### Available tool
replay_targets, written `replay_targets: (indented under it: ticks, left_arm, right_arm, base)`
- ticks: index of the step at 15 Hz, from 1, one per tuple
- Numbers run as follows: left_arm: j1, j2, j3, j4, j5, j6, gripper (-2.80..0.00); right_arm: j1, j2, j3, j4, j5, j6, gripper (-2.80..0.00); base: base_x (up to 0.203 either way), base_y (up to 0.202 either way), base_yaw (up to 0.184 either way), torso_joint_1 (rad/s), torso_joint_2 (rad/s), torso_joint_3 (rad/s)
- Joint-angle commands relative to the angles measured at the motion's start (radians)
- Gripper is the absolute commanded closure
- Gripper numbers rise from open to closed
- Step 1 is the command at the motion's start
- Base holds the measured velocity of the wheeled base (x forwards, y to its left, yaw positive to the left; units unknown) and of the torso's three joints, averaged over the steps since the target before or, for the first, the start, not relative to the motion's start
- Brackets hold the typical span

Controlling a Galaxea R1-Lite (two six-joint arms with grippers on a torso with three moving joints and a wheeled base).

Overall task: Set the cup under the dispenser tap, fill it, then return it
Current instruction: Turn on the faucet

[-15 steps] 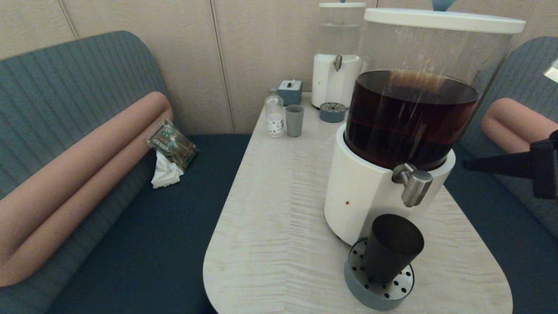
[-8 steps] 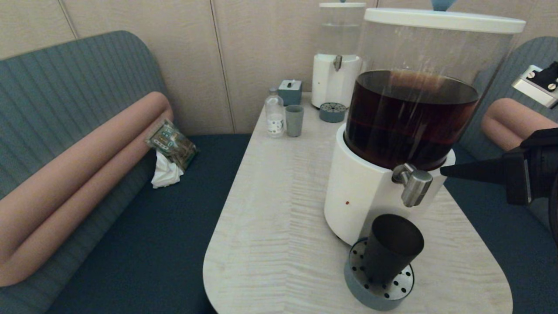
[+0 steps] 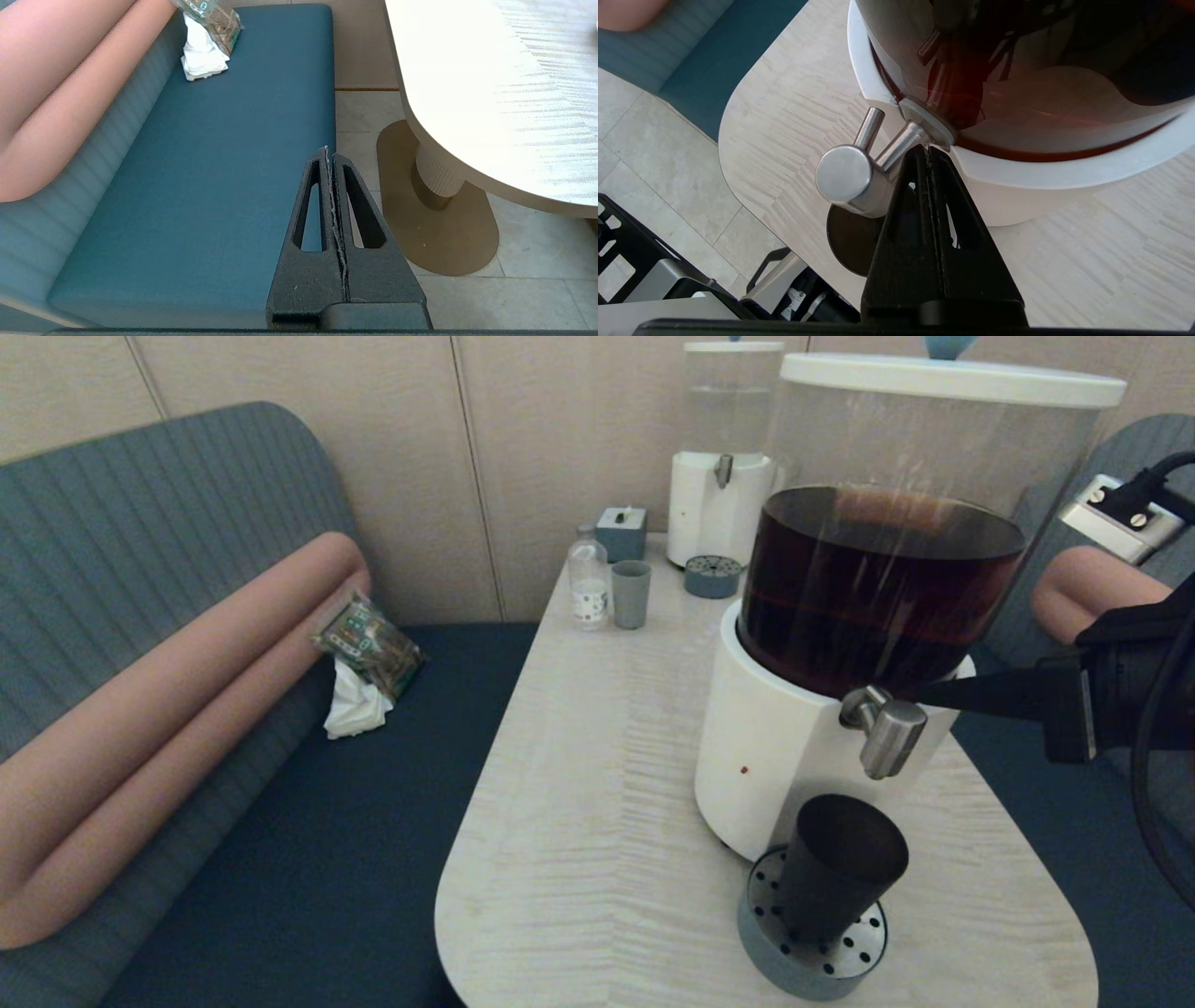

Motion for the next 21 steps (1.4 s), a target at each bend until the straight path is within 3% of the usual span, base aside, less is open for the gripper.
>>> replay_targets:
  ticks: [1, 21]
  left_arm:
    - [0.000, 0.002, 0.000, 0.000, 0.000, 0.000, 0.00]
    - [0.001, 0.002, 0.000, 0.000, 0.000, 0.000, 0.00]
  right_arm:
    - [0.007, 0.014, 0.001, -0.001, 0.001, 0.001, 0.00]
    - [0.051, 0.053, 0.016, -0.073, 0.011, -0.001, 0.00]
  base:
    - [0.000, 0.000, 0.000, 0.000, 0.00, 0.000]
    - [0.000, 0.000, 0.000, 0.000, 0.00, 0.000]
